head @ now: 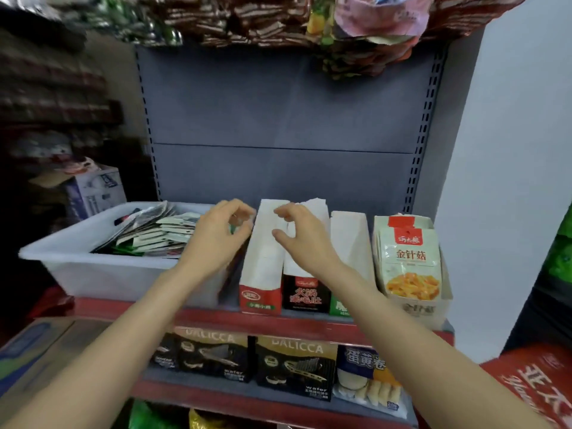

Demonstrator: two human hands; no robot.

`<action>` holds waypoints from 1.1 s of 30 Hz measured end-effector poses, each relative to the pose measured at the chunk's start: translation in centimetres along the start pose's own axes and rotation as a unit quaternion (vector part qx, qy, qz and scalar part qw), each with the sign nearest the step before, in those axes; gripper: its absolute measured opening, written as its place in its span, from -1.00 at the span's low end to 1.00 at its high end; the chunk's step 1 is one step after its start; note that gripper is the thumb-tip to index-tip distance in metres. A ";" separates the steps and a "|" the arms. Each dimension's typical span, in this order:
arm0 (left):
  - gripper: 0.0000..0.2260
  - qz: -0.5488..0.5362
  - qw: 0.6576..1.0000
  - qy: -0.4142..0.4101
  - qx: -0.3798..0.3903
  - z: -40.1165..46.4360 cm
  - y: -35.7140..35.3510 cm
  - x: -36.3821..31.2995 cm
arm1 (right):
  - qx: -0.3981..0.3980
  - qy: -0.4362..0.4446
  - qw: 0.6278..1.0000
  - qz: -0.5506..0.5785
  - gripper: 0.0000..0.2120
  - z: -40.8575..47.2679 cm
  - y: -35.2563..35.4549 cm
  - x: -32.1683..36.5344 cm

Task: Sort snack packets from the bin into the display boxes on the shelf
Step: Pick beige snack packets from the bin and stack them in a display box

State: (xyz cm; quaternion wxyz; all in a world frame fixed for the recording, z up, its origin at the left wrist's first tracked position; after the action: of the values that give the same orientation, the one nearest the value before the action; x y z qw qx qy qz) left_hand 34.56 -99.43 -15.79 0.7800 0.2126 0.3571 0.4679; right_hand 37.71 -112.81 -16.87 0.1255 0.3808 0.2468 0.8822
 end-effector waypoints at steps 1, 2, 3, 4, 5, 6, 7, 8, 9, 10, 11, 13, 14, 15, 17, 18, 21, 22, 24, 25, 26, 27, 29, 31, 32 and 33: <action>-0.87 0.008 1.000 0.020 -0.016 0.0 1.5 2.1 | 0.008 0.002 1.000 0.011 -0.68 0.8 -1.7 0.6; -0.87 0.019 0.999 0.040 -0.031 -0.1 3.0 4.2 | 0.016 0.002 1.000 0.020 -0.68 1.6 -3.4 1.2; -0.86 0.034 0.996 0.063 -0.044 -0.1 4.4 6.4 | 0.025 0.002 0.999 0.024 -0.67 2.4 -5.0 1.8; -0.84 0.050 0.993 0.088 -0.055 -0.1 5.6 8.8 | 0.036 0.000 0.999 0.025 -0.66 3.2 -6.7 2.2; -0.81 0.069 0.989 0.119 -0.060 -0.1 6.6 11.2 | 0.050 -0.002 0.999 0.022 -0.64 4.1 -8.4 2.6; -0.77 0.087 0.983 0.148 -0.057 -0.1 7.4 13.5 | 0.066 -0.007 0.998 0.018 -0.61 4.9 -10.0 3.0; -0.71 0.104 0.978 0.173 -0.047 -0.1 7.9 15.4 | 0.086 -0.014 0.996 0.014 -0.58 5.7 -11.7 3.2; -0.67 0.115 0.974 0.192 -0.025 -0.1 8.0 17.2 | 0.108 -0.025 0.994 0.011 -0.54 6.5 -13.2 3.2; -0.63 0.116 0.972 0.203 0.007 -0.1 7.8 18.4 | 0.131 -0.039 0.991 0.008 -0.49 7.2 -14.6 3.1; -0.59 0.103 0.972 0.206 0.042 -0.1 7.2 19.2 | 0.154 -0.056 0.986 0.004 -0.45 7.8 -15.9 2.8; -0.56 0.084 0.972 0.205 0.079 -0.2 6.3 20.0 | 0.173 -0.071 0.982 -0.006 -0.40 8.3 -17.0 2.5; -0.49 0.059 0.966 0.208 0.140 -0.5 4.4 21.2 | 0.208 -0.098 0.973 -0.033 -0.32 9.0 -18.6 1.8; -0.48 0.064 0.963 0.208 0.161 -0.6 3.6 21.8 | 0.222 -0.111 0.968 -0.044 -0.30 9.2 -19.2 1.3; -0.48 0.080 0.959 0.208 0.176 -0.7 3.0 22.4 | 0.228 -0.117 0.965 -0.054 -0.32 9.4 -19.5 1.0; -0.46 0.112 0.954 0.205 0.186 -0.7 2.4 23.1 | 0.226 -0.095 0.967 -0.067 -0.50 9.8 -19.9 1.1; -0.44 0.120 0.954 0.204 0.183 -0.7 2.4 23.4 | 0.217 -0.071 0.971 -0.073 -0.62 10.0 -19.9 1.4; -0.44 0.129 0.958 0.190 0.172 -0.6 2.6 23.5 | 0.188 -0.029 0.977 -0.091 -0.75 10.2 -19.4 2.0; -0.44 0.128 0.960 0.185 0.165 -0.6 2.8 23.4 | 0.177 -0.018 0.980 -0.093 -0.80 10.1 -19.1 2.1; -0.45 0.128 0.967 0.171 0.137 -0.5 3.1 22.9 | 0.142 -0.003 0.988 -0.067 -0.77 9.9 -17.8 2.4; -0.46 0.134 0.970 0.161 0.120 -0.5 3.5 22.4 | 0.125 -0.006 0.992 -0.028 -0.76 9.8 -17.0 2.5; -0.46 0.143 0.973 0.147 0.103 -0.4 3.8 21.8 | 0.112 -0.015 0.993 0.025 -0.76 9.5 -16.3 2.6; -0.47 0.154 0.975 0.131 0.089 -0.4 4.1 21.2 | 0.104 -0.023 0.991 0.078 -0.78 9.1 -15.7 2.7; -0.51 0.161 0.978 0.106 0.073 -0.3 4.4 20.1 | 0.087 -0.042 0.984 0.149 -0.82 8.2 -14.7 2.7; -0.66 0.126 0.987 0.089 0.046 -0.3 4.7 18.8 | 0.065 -0.067 0.975 0.202 -0.81 7.3 -13.9 2.1; -0.75 0.098 0.991 0.082 0.026 -0.3 5.0 18.0 | 0.053 -0.081 0.968 0.233 -0.81 7.0 -13.4 1.6; -0.84 0.076 0.994 0.075 0.006 -0.4 5.3 17.2 | 0.040 -0.095 0.959 0.266 -0.83 6.6 -12.9 1.2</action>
State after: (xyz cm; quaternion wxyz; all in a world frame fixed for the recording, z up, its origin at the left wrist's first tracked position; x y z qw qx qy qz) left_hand 36.46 -81.80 -18.64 0.7121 0.2078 0.4003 0.5381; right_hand 42.18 -99.15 -19.12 -0.1058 0.5196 0.1586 0.8328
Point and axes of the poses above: each hand's wrist, its own z-axis towards the middle knuckle, its own y-axis out of the back of the hand, x = y × z, the point moved 10 cm from there along z, towards the middle knuckle, and after that the axes turned 10 degrees about z, right-handed, at the moved point
